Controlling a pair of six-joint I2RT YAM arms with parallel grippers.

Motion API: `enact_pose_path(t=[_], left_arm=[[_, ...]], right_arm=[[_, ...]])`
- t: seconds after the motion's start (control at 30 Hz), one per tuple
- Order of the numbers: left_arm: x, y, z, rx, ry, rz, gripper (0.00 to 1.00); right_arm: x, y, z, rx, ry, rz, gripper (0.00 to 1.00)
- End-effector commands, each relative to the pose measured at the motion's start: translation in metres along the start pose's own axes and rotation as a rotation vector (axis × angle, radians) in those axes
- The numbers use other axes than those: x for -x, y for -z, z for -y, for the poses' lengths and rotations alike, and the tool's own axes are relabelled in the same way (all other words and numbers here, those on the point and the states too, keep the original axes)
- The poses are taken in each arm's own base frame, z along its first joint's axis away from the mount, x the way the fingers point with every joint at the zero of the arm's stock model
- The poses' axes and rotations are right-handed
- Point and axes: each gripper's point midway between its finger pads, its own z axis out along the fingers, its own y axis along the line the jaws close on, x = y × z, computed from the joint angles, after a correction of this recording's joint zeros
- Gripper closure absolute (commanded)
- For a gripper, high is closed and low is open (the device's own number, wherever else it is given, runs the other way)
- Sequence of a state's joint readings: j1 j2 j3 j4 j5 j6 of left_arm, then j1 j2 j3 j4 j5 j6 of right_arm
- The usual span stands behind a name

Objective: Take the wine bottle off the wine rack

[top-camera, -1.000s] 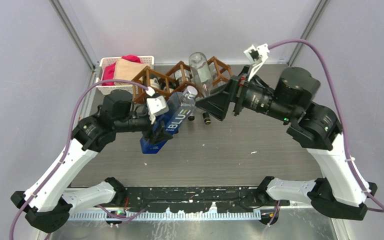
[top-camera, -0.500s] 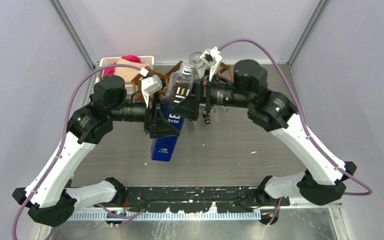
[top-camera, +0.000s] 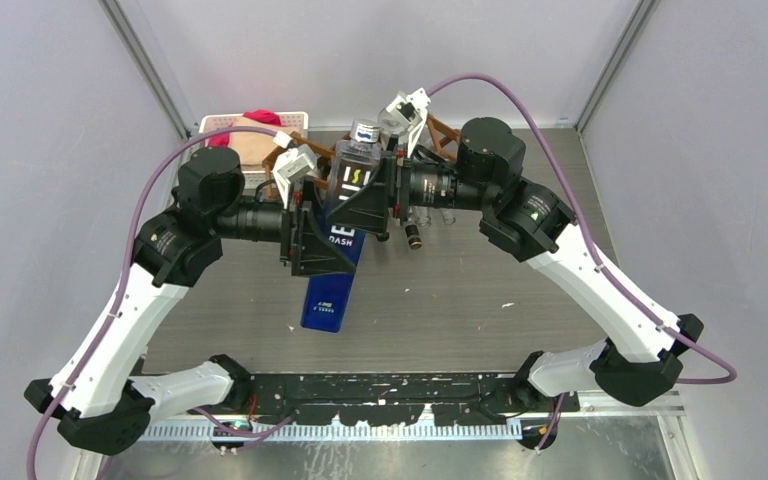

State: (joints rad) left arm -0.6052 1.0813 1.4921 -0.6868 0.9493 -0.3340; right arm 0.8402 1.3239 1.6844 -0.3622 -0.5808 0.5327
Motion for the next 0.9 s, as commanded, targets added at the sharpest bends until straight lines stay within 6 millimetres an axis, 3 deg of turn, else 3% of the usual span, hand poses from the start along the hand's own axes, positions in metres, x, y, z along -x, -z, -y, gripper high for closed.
enact_pose_path(t=[0.0, 0.07, 0.2, 0.37, 0.53, 0.7, 0.8, 0.87], left_arm=[[0.033, 0.012, 0.001, 0.072, -0.153, 0.070, 0.08], [0.037, 0.019, -0.024, 0.190, -0.144, 0.055, 0.01], [0.041, 0.040, -0.076, 0.397, -0.103, -0.005, 0.00], [0.040, 0.070, -0.124, 0.587, -0.057, -0.120, 0.00], [0.029, 0.086, -0.153, 0.704, -0.048, -0.194, 0.01], [0.020, 0.091, -0.161, 0.747, -0.075, -0.199, 0.01], [0.018, 0.094, -0.163, 0.763, -0.100, -0.199, 0.01], [0.016, 0.096, -0.165, 0.776, -0.109, -0.202, 0.00]], right_arm=[[0.036, 0.015, -0.005, -0.065, 0.078, 0.146, 0.99], [0.043, 0.028, 0.002, -0.155, 0.120, 0.167, 0.99], [0.068, 0.062, 0.032, -0.425, 0.197, 0.250, 0.99], [0.095, 0.106, 0.071, -0.735, 0.285, 0.333, 0.99], [0.129, 0.156, 0.113, -0.994, 0.297, 0.443, 0.99], [0.155, 0.208, 0.153, -1.212, 0.295, 0.521, 0.99], [0.162, 0.221, 0.166, -1.234, 0.270, 0.531, 0.99], [0.162, 0.219, 0.168, -1.199, 0.262, 0.520, 0.99]])
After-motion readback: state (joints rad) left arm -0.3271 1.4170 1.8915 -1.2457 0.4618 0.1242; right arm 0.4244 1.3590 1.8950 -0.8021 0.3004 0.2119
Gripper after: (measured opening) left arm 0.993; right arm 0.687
